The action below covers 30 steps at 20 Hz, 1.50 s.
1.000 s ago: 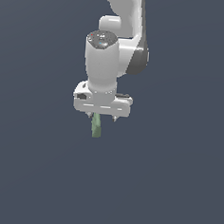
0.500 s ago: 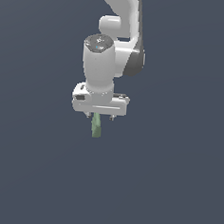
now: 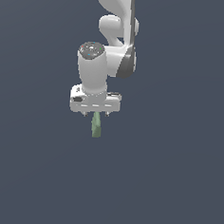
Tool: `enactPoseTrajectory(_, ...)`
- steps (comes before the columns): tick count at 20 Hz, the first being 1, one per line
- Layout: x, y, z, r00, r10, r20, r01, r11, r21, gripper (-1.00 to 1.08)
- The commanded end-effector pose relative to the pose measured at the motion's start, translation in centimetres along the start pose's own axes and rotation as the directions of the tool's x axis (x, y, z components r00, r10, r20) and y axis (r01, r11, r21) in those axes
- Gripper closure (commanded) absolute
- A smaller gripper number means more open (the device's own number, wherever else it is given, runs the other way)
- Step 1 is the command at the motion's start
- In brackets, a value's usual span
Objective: Pick up the object and move it to a goal position.
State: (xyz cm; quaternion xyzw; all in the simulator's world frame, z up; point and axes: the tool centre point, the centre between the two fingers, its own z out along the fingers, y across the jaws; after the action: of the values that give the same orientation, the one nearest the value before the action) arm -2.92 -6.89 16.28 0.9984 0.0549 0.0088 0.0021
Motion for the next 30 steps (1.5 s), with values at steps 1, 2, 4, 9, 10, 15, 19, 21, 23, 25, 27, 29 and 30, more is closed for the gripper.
enactPoseTrajectory(1,-0.8,0.4,0.6,1.000,-0.031,0.006,0.031,1.000,0.002,-0.92)
enactPoseTrajectory(2,-1.1,0.5,0.8,0.999,-0.040,0.008,0.040,0.999,0.003,-0.92)
enactPoseTrajectory(4,-1.6,0.7,1.2,0.998,-0.056,0.012,0.056,0.998,0.004,-0.92)
enactPoseTrajectory(9,-2.2,0.9,1.6,0.997,-0.078,0.016,0.078,0.997,0.006,-0.92)
enactPoseTrajectory(10,-2.3,1.0,1.7,0.997,-0.080,0.017,0.080,0.997,0.007,-0.92)
enactPoseTrajectory(15,-2.2,1.0,1.9,0.997,-0.077,0.017,0.077,0.997,0.006,-0.92)
enactPoseTrajectory(19,-2.3,0.9,3.2,0.997,-0.078,0.017,0.078,0.997,0.006,-0.92)
enactPoseTrajectory(21,-2.4,0.9,4.3,0.997,-0.079,0.017,0.079,0.997,0.006,-0.92)
enactPoseTrajectory(23,-2.4,0.9,5.2,0.997,-0.079,0.017,0.079,0.997,0.006,-0.92)
enactPoseTrajectory(25,-2.5,0.9,6.0,0.997,-0.080,0.017,0.080,0.997,0.006,-0.92)
enactPoseTrajectory(27,-2.4,0.9,6.4,0.997,-0.080,0.017,0.080,0.997,0.007,-0.92)
enactPoseTrajectory(29,-2.4,0.9,6.6,0.997,-0.080,0.017,0.080,0.997,0.007,-0.92)
enactPoseTrajectory(30,-2.4,0.9,6.7,0.997,-0.080,0.017,0.080,0.997,0.007,-0.92)
